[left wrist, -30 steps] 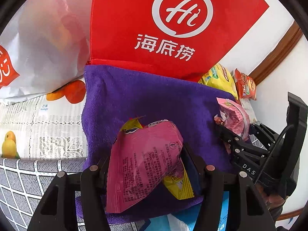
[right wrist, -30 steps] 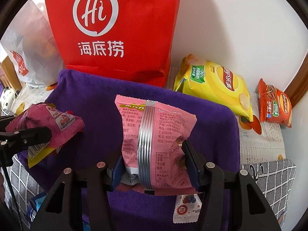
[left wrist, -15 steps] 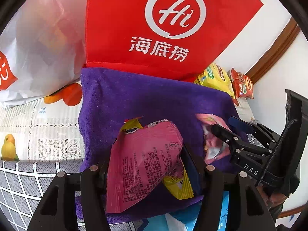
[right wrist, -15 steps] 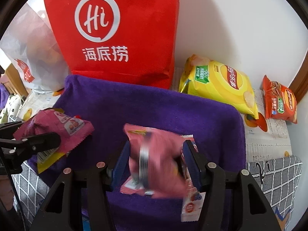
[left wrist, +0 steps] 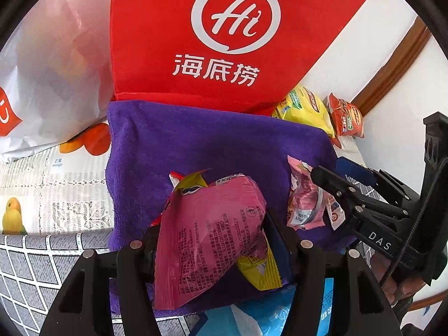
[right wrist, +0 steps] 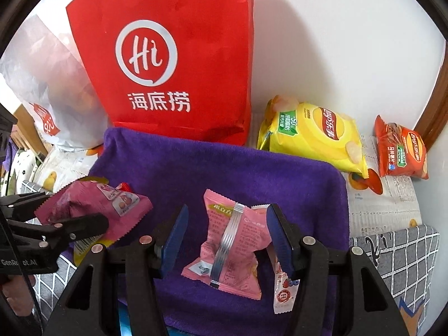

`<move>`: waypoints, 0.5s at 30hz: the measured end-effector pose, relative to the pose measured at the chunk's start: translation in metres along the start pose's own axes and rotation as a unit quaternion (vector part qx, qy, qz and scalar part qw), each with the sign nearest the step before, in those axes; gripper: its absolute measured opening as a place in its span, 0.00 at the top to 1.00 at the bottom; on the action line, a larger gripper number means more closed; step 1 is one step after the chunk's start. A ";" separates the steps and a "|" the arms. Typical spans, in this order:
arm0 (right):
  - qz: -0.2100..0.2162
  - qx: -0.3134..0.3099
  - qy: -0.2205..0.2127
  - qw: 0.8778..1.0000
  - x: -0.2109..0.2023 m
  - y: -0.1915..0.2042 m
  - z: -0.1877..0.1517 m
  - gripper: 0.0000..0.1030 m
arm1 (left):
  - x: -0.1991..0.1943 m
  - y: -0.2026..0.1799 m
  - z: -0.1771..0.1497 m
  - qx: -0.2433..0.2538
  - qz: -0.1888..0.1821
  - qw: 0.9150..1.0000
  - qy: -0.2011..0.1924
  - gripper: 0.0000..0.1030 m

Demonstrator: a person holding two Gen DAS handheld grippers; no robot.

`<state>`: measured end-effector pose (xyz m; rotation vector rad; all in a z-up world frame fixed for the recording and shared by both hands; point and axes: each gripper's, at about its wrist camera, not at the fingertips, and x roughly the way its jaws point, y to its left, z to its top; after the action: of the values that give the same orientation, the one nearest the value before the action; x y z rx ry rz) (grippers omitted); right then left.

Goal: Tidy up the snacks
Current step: 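Open both tools to drop the bags onto the purple towel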

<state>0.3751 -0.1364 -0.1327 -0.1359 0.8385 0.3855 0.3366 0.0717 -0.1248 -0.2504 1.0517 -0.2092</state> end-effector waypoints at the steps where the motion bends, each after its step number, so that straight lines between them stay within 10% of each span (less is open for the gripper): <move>1: 0.000 -0.001 -0.001 1.000 -0.001 0.001 0.000 0.44 | 0.000 0.000 0.000 0.000 0.001 1.000 0.002 0.41; 15: -0.002 0.022 -0.030 0.999 -0.037 0.007 -0.004 0.44 | -0.035 -0.010 0.002 -0.002 -0.019 0.999 -0.026 0.30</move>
<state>0.3471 -0.1411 -0.1079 -0.0847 0.7860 0.3659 0.3215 0.0726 -0.0922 -0.2775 0.9964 -0.2344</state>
